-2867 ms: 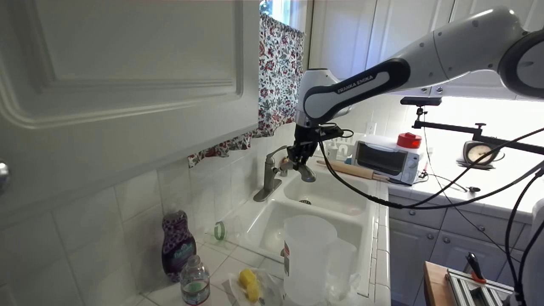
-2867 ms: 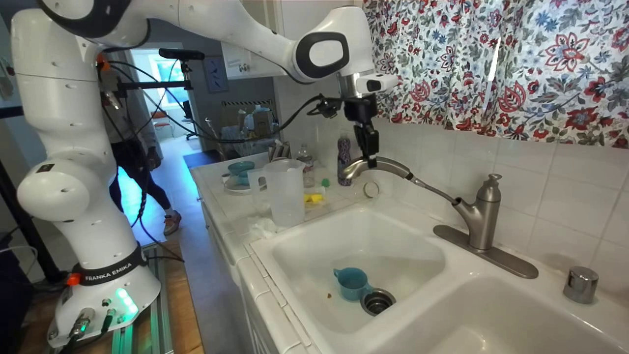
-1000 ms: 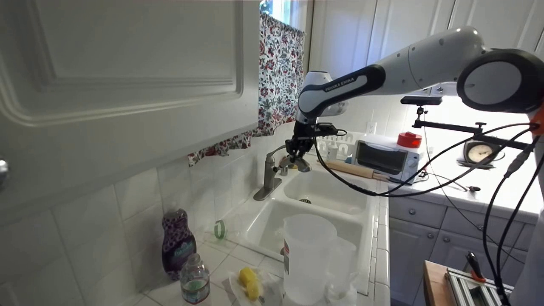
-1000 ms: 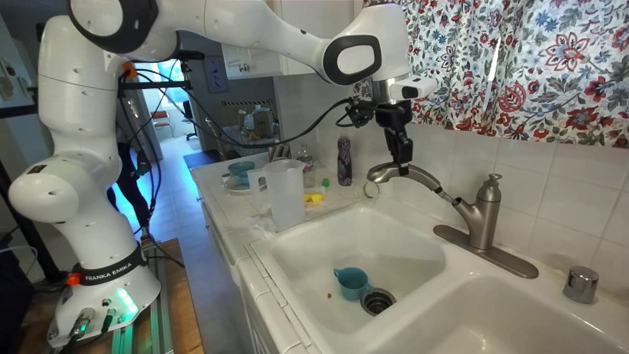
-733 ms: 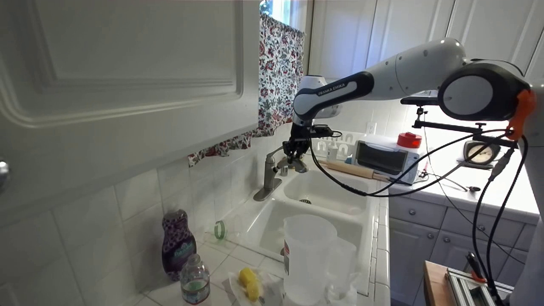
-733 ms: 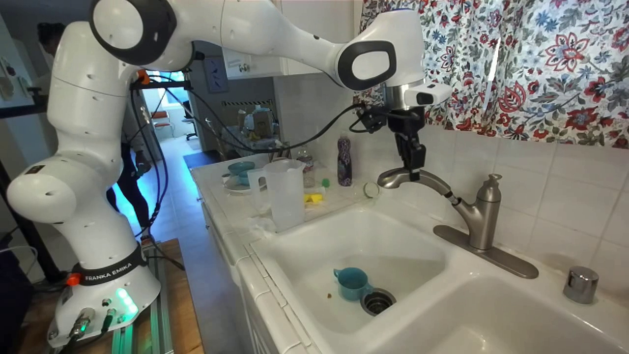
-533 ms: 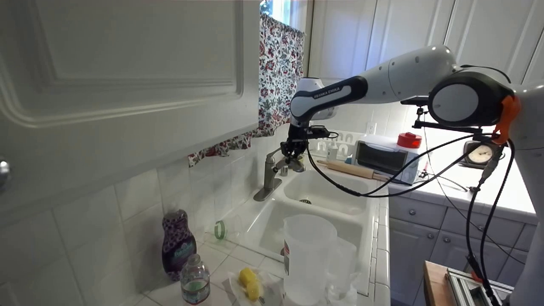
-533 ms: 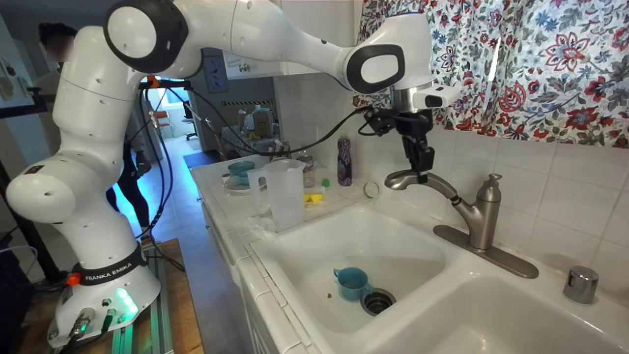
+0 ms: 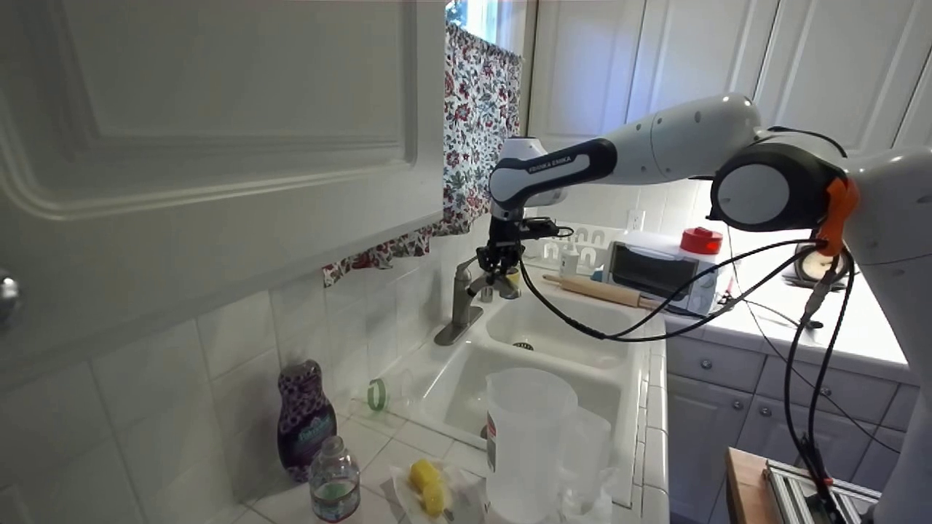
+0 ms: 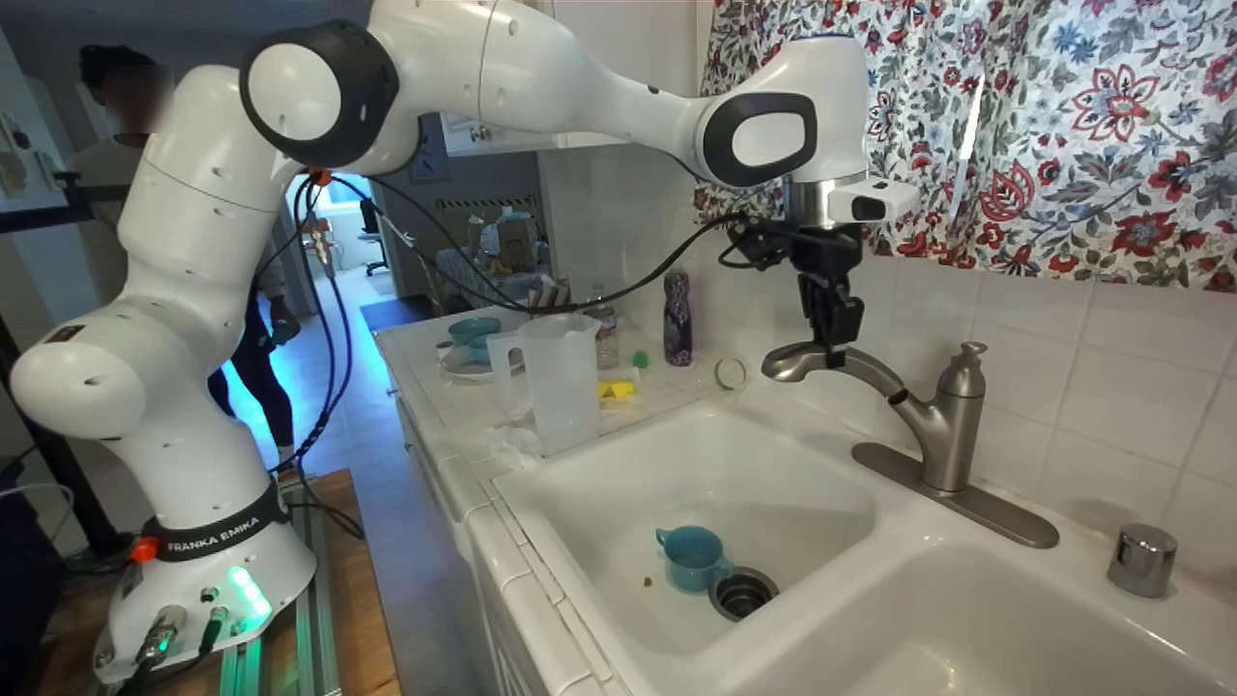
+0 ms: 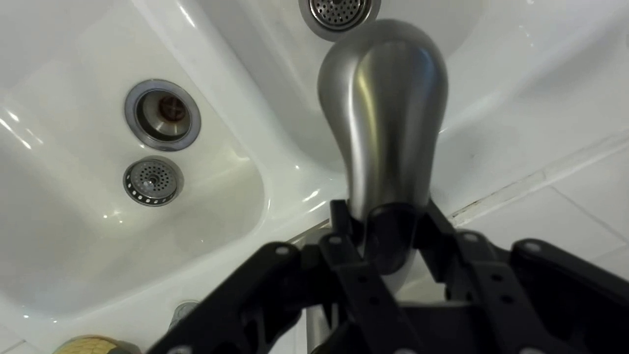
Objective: Push the faucet to the left.
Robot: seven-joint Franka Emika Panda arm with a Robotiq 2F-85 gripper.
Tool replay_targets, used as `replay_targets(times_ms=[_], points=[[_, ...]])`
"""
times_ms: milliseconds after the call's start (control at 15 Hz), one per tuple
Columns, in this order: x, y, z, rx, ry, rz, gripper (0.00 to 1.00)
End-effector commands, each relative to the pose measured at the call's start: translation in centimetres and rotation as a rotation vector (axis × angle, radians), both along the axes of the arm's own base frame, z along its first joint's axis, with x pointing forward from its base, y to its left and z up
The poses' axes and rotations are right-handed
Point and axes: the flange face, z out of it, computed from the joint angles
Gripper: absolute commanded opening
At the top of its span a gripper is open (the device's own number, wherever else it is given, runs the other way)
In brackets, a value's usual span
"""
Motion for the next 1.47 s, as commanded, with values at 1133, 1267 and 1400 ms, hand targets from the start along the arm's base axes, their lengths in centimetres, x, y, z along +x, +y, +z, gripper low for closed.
replay_targets(times_ms=[1133,1267,1400], points=[[1.7,-1.8,-0.9,0.081,0.024,-0.055,0.8],[1.4,-2.1,-0.2,0.078,0.021,-0.06,0.94],[0.4,-1.6,1.1,0.044,0.065,-0.1,1.0]])
